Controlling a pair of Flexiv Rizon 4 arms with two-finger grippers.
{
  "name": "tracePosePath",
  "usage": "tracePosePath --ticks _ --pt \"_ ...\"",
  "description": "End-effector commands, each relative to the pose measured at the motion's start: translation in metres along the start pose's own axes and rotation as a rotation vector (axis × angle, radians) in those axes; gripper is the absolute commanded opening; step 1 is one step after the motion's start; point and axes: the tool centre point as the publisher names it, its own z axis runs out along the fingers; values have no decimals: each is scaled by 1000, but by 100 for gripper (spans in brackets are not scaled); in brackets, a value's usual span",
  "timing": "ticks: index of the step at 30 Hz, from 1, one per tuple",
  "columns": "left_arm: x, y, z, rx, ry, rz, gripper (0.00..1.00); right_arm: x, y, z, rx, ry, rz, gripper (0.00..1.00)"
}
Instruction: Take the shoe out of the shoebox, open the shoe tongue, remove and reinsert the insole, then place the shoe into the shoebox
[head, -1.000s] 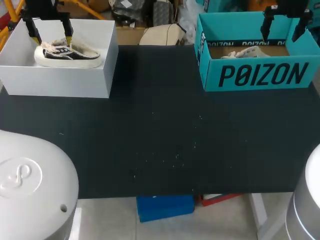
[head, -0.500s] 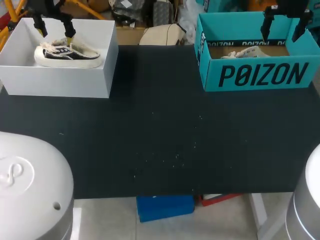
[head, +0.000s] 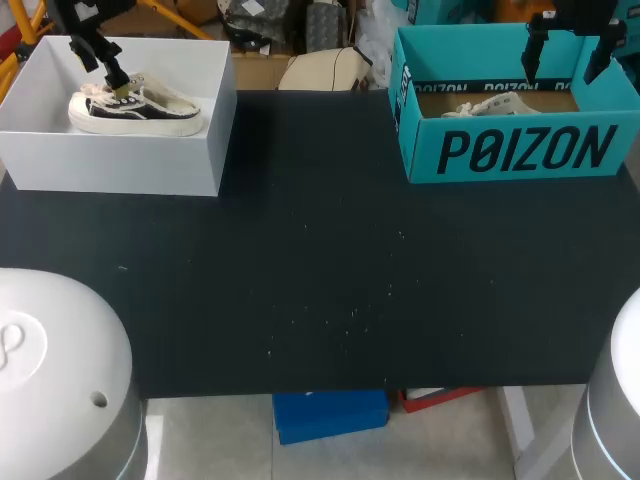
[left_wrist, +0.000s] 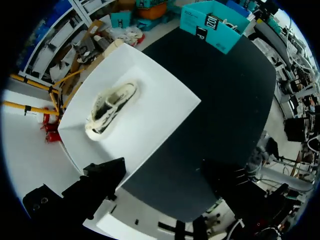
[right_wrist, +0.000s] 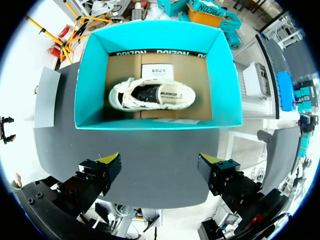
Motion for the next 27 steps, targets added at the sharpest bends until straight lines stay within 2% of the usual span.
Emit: tracePosePath --ticks 1,2,3,5,7,10,13,17,20,23,27 --pt "-1 3 0 33 37 439 100 0 0 0 1 0 0 100" --pt "-4 3 1 0 1 477 100 0 0 0 1 0 0 100" --pt "-7 3 3 -29 -2 503 100 0 0 0 1 0 0 100" --pt "-18 4 6 -39 34 523 100 0 0 0 1 0 0 100" --pt "-27 3 8 -101 3 559 100 0 0 0 1 0 0 100" --pt "-41 0 12 -109 5 581 100 0 0 0 1 0 0 100" --pt "-54 -4 16 -94 -3 592 98 0 0 0 1 0 0 100" --pt "-69 -9 26 -72 -3 598 85 0 0 0 1 0 0 100" --pt "-80 -13 38 -54 5 612 85 0 0 0 1 0 0 100" --pt "-90 -16 47 -24 23 600 74 0 0 0 1 0 0 100" --pt "-107 -16 62 -21 20 593 76 0 0 0 1 0 0 100"
